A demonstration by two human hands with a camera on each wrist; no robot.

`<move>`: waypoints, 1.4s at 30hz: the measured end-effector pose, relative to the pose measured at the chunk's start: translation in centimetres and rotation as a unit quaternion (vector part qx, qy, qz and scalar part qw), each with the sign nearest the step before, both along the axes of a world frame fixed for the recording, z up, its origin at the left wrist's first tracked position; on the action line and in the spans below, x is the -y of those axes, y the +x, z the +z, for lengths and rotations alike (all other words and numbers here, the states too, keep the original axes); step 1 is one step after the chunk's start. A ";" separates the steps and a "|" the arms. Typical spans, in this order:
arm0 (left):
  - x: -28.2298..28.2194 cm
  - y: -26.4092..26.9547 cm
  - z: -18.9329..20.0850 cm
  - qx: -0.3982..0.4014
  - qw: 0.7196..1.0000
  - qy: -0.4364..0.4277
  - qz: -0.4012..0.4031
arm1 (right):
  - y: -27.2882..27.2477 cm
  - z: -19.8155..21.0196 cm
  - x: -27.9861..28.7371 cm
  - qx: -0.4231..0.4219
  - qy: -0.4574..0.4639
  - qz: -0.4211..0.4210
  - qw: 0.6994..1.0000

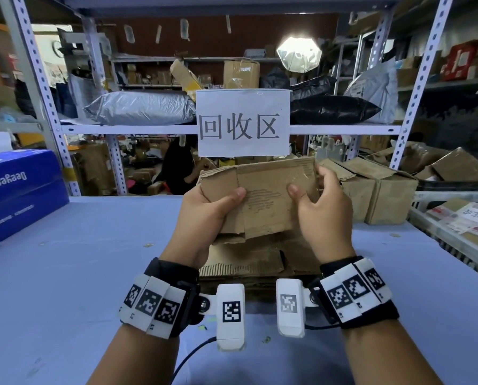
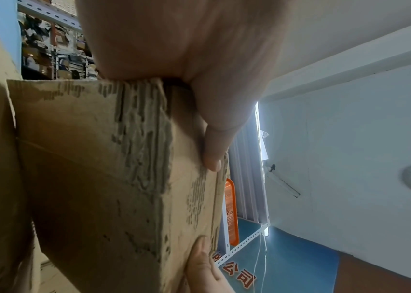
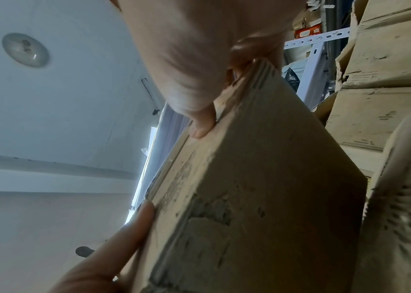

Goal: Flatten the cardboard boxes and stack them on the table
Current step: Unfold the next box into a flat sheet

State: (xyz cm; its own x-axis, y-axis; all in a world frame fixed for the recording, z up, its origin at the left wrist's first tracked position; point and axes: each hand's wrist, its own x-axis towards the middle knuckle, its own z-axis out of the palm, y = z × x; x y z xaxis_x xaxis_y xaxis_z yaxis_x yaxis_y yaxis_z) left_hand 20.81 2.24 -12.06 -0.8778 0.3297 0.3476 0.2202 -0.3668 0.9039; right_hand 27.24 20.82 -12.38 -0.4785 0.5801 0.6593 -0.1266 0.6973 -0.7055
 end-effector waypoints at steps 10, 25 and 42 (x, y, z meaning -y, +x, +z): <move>-0.9 0.5 -0.6 -0.017 1.000 0.009 -0.011 | 0.1 -0.4 -0.7 0.013 -0.044 0.049 0.998; -2.1 0.3 -1.6 -0.028 0.998 -0.034 0.050 | 0.7 -1.2 -2.6 -0.019 -0.037 0.033 0.999; -1.7 0.0 -1.5 -0.002 0.997 -0.034 0.062 | 0.6 -1.4 -2.6 -0.050 -0.028 0.048 0.997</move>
State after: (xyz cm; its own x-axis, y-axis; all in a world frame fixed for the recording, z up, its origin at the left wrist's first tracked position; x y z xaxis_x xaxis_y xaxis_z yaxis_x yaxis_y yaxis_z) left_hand 20.77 3.92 -13.52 -0.9121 0.2412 0.3314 0.2637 -0.2739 0.9249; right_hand 27.87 23.38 -13.74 -0.4673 0.5711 0.6749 -0.2633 0.6388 -0.7229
